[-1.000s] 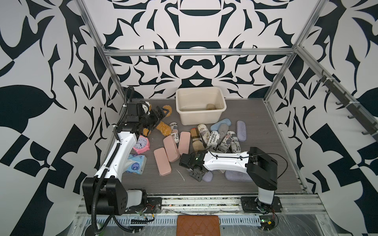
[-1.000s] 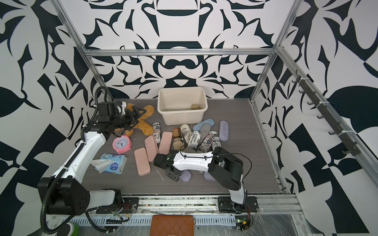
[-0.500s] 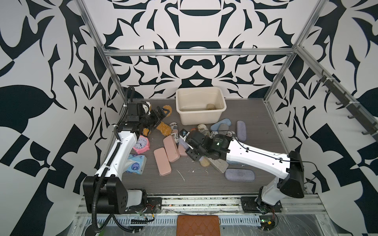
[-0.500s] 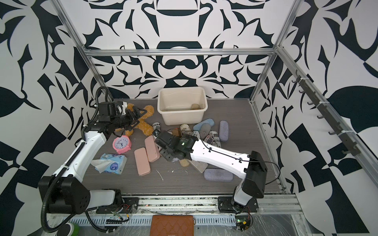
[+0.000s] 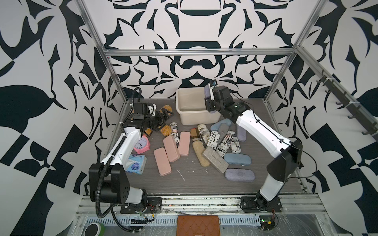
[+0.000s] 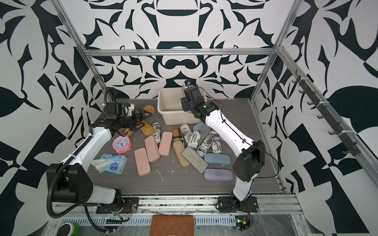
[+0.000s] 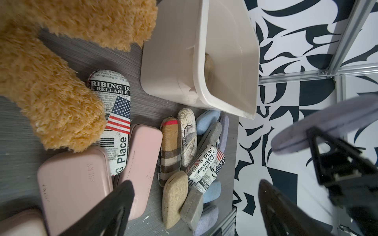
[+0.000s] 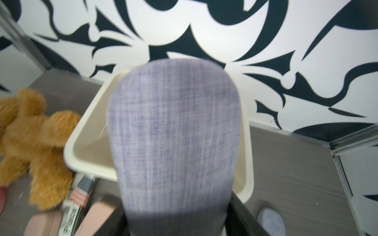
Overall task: Put the glasses cases into the storage boxes
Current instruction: Place the glasses case in the storage box.
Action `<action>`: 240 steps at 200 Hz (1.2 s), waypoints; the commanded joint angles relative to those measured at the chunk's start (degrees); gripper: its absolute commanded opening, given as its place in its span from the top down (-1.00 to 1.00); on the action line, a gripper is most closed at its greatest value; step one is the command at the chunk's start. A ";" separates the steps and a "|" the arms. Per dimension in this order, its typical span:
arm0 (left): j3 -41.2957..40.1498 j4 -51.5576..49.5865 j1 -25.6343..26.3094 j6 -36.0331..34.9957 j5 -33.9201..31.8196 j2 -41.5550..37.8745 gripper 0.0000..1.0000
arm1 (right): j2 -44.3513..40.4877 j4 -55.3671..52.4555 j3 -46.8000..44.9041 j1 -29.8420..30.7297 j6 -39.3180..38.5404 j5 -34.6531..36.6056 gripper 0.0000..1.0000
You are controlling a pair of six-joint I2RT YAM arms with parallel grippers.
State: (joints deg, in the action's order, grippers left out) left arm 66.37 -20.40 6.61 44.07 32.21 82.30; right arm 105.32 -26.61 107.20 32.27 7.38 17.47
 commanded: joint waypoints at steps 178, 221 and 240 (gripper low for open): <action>2.37 -2.23 1.03 -2.77 1.04 1.46 -0.95 | 42.45 -11.95 42.31 -6.96 -1.44 -0.07 -0.34; 2.41 -2.30 1.08 -2.60 1.72 2.20 -0.95 | 41.55 -12.02 41.70 -6.96 -2.34 0.46 -0.48; 2.31 -2.34 1.04 -2.63 1.75 2.26 -0.95 | 41.64 -12.53 41.25 -7.05 -3.10 0.37 -0.54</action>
State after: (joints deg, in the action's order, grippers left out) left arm 67.48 -21.34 7.53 41.93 33.01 84.03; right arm 149.62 -39.22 147.37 25.56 5.56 16.75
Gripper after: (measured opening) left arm 0.975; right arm 0.753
